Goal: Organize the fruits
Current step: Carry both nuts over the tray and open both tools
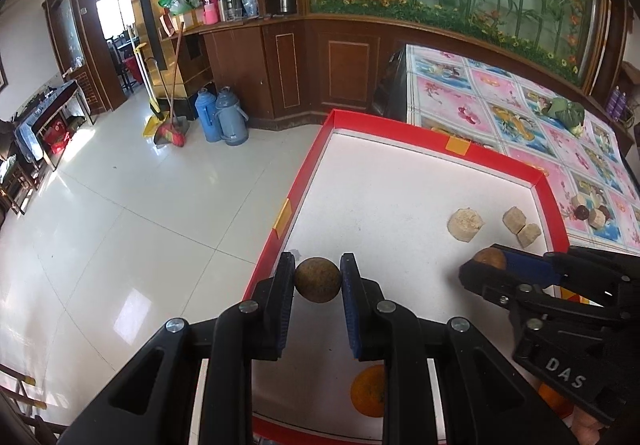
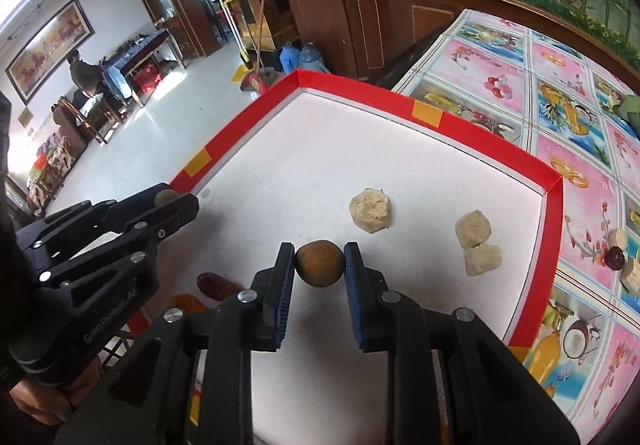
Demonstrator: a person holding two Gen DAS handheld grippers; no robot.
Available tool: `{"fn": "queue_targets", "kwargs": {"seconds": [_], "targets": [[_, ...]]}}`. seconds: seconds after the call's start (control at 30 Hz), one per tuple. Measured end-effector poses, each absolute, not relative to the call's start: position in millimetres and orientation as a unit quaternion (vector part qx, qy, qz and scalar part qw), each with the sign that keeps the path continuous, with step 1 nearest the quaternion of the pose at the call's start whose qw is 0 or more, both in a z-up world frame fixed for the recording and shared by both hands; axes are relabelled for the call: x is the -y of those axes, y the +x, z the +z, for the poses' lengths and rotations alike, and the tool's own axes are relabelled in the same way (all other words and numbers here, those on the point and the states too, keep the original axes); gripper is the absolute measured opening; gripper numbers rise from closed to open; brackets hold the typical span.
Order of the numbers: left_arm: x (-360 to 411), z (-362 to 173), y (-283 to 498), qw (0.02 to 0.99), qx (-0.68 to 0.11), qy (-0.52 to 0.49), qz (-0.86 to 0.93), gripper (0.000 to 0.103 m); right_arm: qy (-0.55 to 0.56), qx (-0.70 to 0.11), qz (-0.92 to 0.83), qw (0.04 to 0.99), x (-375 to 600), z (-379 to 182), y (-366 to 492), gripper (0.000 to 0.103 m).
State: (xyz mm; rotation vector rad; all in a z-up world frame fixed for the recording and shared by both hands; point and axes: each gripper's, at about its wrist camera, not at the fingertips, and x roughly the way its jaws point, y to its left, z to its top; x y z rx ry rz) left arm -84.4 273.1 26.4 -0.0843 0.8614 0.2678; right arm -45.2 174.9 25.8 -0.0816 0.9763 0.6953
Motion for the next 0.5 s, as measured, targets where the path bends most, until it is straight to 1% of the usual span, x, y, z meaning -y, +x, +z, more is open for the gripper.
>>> {"fn": "queue_targets", "kwargs": {"seconds": [0.13,0.5], "targets": [[-278,20,-81,0.892,-0.432,-0.045,0.123,0.022,-0.044,-0.472,0.318,0.821,-181,19,-42,0.027],[-285,8,-74,0.878,-0.465,-0.059,0.102,0.022,-0.047,-0.474,0.308,0.824,-188,17,-42,0.027]]}}
